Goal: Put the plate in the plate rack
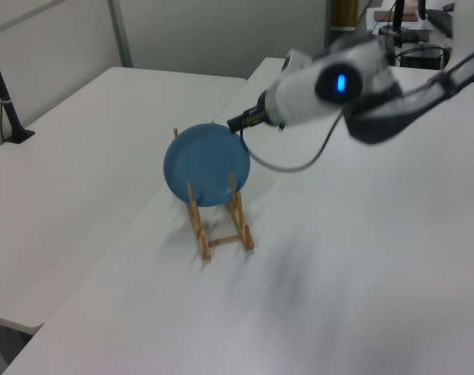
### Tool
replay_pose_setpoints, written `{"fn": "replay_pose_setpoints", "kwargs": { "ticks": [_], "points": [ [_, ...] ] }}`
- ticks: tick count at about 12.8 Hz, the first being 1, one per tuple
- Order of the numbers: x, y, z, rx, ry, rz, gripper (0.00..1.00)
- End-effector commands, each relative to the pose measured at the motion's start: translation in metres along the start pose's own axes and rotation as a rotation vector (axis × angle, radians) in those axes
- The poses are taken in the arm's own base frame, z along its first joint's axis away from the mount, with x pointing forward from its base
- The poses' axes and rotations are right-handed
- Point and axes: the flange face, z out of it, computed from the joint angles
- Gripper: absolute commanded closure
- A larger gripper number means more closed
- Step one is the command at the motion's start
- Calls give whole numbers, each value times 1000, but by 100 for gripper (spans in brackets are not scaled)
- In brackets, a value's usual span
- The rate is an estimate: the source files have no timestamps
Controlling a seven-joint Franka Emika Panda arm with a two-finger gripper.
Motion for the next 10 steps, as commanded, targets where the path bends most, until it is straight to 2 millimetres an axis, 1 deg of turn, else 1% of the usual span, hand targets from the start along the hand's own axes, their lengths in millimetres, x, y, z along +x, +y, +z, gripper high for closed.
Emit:
{"fn": "replay_pose_setpoints", "kwargs": {
  "ticks": [1,2,4,5,8,10],
  "points": [
    [56,36,-55,65,-256,12,0],
    [69,50,-65,84,-322,12,0],
    [86,77,-76,83,-452,-9,0],
    [97,97,-86,104,-542,-37,0],
    [122,149,-88,135,-710,-84,0],
    [141,190,-85,167,-798,-108,0]
  ]
}}
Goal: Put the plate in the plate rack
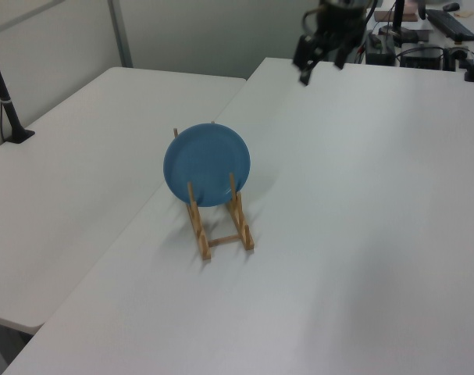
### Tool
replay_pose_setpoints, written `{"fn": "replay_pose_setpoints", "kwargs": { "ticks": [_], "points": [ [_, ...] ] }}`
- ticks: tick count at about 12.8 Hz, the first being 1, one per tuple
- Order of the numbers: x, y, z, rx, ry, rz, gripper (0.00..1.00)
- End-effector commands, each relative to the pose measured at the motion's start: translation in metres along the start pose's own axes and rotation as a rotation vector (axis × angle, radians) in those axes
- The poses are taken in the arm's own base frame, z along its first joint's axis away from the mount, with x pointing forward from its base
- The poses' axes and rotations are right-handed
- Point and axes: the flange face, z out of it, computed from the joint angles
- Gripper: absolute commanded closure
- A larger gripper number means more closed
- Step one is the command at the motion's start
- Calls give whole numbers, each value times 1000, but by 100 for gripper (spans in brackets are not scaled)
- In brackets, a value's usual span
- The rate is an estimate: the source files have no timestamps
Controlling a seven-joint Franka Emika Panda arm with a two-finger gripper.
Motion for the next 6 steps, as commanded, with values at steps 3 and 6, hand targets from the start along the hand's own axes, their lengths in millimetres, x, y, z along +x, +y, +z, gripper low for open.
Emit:
{"fn": "replay_pose_setpoints", "kwargs": {
  "ticks": [3,6],
  "points": [
    [32,115,-18,66,-247,-81,0],
    [55,160,-11,93,-254,-192,0]
  ]
}}
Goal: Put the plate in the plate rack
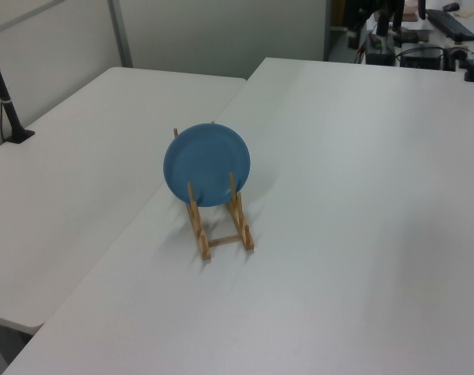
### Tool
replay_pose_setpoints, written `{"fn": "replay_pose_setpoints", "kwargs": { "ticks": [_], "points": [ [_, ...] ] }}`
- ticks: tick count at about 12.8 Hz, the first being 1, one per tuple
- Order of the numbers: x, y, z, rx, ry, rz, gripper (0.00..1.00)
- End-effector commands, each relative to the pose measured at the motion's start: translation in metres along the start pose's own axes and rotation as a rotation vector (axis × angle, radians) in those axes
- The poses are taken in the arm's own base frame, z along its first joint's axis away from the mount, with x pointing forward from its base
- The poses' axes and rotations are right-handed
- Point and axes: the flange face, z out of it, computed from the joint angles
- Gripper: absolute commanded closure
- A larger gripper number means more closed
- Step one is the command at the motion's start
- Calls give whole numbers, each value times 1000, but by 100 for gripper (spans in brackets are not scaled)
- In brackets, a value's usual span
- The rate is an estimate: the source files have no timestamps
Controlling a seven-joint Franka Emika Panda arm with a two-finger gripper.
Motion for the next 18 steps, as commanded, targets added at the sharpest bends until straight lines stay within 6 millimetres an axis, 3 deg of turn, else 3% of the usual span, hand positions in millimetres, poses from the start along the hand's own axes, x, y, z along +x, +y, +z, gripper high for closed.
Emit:
{"fn": "replay_pose_setpoints", "kwargs": {
  "ticks": [1,5,10,18],
  "points": [
    [12,42,5,26,-24,-145,0],
    [36,77,13,32,35,-329,0],
    [44,85,18,34,50,-345,0],
    [47,78,24,34,51,-368,0]
  ]
}}
